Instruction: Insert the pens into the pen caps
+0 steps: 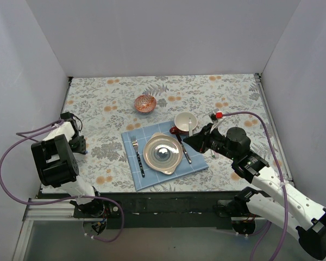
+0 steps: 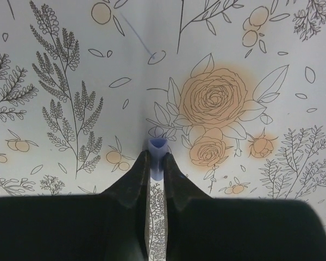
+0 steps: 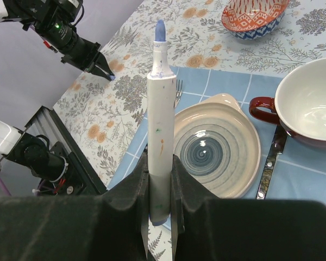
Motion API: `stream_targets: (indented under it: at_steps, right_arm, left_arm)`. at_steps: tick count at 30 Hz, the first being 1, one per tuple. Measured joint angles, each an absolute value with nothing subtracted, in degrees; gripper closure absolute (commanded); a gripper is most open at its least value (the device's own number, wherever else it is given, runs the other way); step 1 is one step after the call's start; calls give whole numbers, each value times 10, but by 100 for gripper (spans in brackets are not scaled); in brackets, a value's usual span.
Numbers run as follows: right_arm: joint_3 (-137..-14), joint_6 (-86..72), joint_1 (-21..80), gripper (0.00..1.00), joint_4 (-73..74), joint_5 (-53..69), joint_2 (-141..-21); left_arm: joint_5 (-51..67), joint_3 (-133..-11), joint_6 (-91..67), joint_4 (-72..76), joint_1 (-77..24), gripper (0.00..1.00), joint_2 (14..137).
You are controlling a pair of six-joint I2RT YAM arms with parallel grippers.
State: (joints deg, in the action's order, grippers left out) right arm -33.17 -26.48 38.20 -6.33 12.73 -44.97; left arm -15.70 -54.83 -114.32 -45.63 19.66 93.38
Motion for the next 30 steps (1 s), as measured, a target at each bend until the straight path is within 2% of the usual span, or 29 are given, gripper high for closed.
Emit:
stream_targets:
  at_steps: [7, 16, 20, 21, 24, 28, 30]
  right_arm:
    - [-332, -265, 382, 99, -63, 128, -450]
    - [-332, -265, 382, 99, -61, 125, -449]
    - [-332, -265, 382, 99, -58, 125, -447]
    - [-332, -265, 382, 99, -57, 125, -445]
    - [-332, -266, 382, 99, -57, 125, -436]
    - [-332, -268, 382, 99, -57, 124, -431]
    - [-332, -269, 382, 99, -57, 124, -431]
  left_arm:
    - [-175, -549, -1143, -452, 174, 100, 934]
    - [-215, -585, -1142, -485, 51, 99, 965]
    - [-161, -524, -1143, -435, 57, 78, 912]
    - [-146, -508, -1143, -426, 59, 62, 897]
    - [-115, -501, -1141, -432, 53, 33, 884]
    - [-100, -524, -1143, -446, 42, 21, 881]
    - [-103, -525, -1143, -443, 37, 21, 866]
